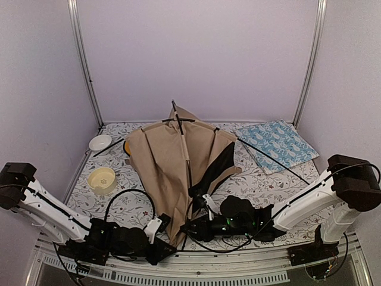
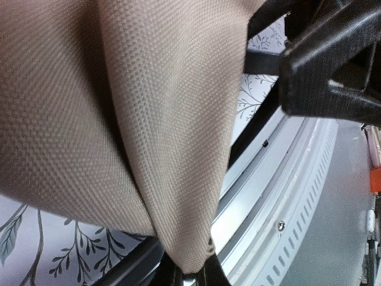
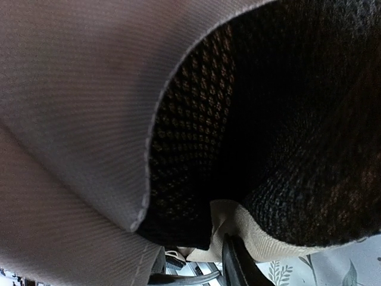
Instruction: Set up the pet tent
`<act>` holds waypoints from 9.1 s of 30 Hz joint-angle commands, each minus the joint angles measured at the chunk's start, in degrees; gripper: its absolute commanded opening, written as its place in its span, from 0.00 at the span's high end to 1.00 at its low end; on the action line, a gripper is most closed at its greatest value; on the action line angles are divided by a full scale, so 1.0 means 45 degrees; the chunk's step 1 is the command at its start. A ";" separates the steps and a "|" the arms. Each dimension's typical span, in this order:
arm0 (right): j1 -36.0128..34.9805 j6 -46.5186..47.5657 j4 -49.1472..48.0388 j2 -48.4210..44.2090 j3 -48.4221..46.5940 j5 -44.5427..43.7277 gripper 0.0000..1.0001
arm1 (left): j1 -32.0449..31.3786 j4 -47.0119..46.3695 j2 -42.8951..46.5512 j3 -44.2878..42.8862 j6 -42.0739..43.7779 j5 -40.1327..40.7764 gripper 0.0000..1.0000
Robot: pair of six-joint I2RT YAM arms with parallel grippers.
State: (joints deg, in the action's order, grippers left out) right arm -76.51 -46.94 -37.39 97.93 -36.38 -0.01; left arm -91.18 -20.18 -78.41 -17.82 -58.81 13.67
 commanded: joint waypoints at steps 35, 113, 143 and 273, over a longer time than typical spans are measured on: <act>0.0576 0.0723 0.2430 -0.1097 -0.2205 0.3887 1.00 | -0.1157 0.2640 -0.0625 -0.0991 0.2301 -0.1227 1.00; 0.3266 -0.0298 0.0382 -0.1108 -0.3831 0.2957 1.00 | -0.2766 -0.0435 -0.1148 -0.0927 0.3746 -0.2148 1.00; 0.2206 -0.0026 0.0623 -0.0563 -0.3488 0.4499 1.00 | -0.1731 0.0188 0.1055 0.0125 0.2841 -0.1544 1.00; 0.1557 -0.0655 -0.0044 0.1083 -0.3203 0.3239 1.00 | -0.1274 0.0669 0.2552 0.0300 0.2700 -0.1829 0.79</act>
State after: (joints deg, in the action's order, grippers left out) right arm -70.96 -46.61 -32.29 101.78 -49.34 23.83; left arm -95.83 -17.65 -68.05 -15.88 -46.28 15.57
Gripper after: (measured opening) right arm 0.046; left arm 0.087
